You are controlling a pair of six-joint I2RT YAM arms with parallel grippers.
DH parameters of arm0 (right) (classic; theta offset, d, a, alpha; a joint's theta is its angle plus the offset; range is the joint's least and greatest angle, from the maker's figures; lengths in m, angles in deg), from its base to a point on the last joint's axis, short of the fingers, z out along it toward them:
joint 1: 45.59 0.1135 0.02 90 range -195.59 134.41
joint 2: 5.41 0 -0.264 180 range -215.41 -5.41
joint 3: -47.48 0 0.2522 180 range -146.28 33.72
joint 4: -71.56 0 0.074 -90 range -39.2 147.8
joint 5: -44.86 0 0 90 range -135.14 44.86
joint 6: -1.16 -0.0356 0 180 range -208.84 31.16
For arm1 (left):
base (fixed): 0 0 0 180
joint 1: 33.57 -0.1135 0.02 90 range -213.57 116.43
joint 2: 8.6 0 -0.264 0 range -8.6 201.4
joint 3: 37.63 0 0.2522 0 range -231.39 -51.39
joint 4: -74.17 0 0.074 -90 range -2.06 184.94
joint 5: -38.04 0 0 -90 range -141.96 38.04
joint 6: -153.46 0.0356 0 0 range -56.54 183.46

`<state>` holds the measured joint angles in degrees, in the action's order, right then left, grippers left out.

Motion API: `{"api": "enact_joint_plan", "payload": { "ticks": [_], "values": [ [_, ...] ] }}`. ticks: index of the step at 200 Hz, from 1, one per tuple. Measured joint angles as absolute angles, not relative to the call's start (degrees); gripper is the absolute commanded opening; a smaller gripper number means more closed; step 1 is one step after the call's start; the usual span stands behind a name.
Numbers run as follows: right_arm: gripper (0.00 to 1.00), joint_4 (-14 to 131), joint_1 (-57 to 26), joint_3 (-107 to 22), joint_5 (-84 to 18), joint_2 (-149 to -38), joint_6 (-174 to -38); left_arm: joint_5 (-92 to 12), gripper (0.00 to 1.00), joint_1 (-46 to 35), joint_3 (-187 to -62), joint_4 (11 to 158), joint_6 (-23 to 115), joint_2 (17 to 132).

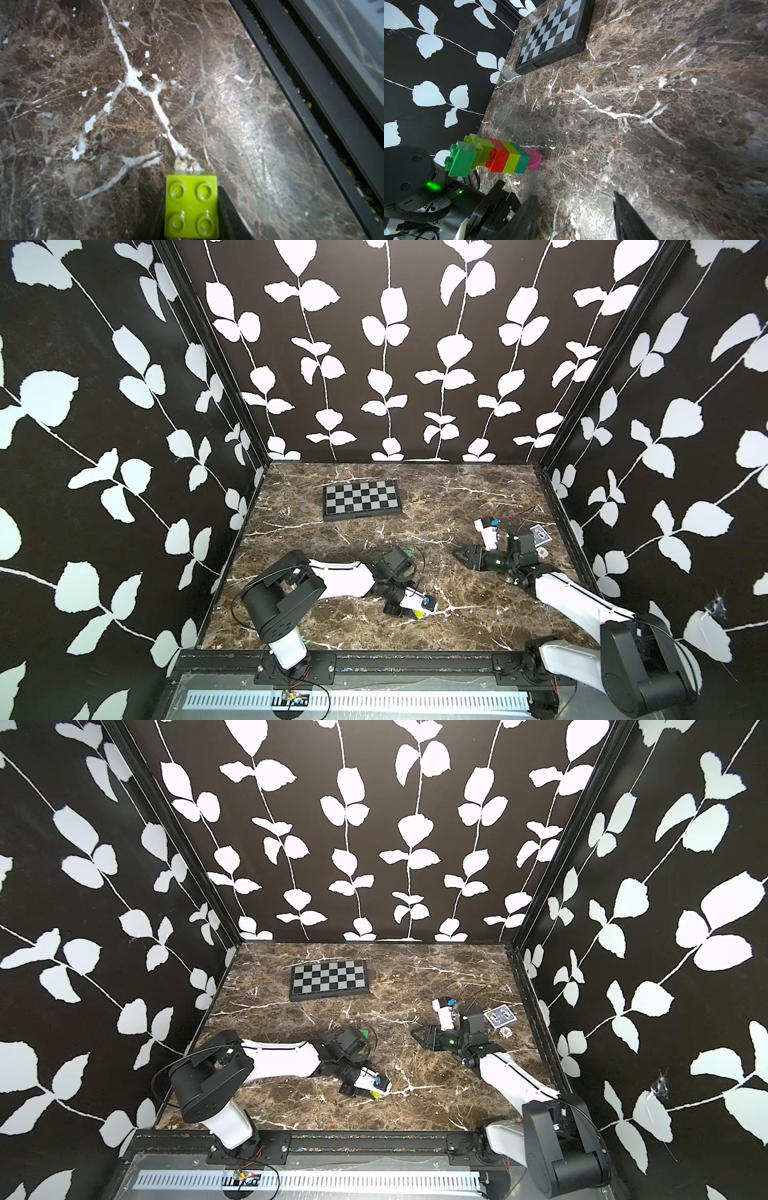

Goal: Assemble a carrot with lego
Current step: Pick up the lego brick from the center of the board, then assemble the lego brick with the lego brick.

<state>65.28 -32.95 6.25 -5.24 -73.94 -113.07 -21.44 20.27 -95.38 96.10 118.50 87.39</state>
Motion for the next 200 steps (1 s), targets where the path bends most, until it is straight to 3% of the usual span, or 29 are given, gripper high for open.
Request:
{"api": "enact_joint_plan", "payload": {
  "ticks": [38, 91, 125, 200],
  "values": [
    [0.67, 62.68, -32.57, 6.23, -7.19, -70.77, -112.09, -22.62, 0.0, 20.27, -96.16, 101.06, 115.95, 84.89],
    [0.75, 56.52, -29.08, 5.42, -16.32, -59.04, -109.66, -21.11, 0.0, 20.27, -103.31, 111.88, 107.05, 72.46],
    [0.77, 53.68, -26.21, 1.27, -19.49, -57.53, -109.27, -21.42, 0.0, 18.83, -111.31, 120.78, 103.47, 64.57],
    [0.8, 55.6, -13.95, -11.28, -16.08, -73.35, -117.46, -20.68, 0.0, -4.76, -114.43, 131.9, 105.26, 52.04]
  ]
}}
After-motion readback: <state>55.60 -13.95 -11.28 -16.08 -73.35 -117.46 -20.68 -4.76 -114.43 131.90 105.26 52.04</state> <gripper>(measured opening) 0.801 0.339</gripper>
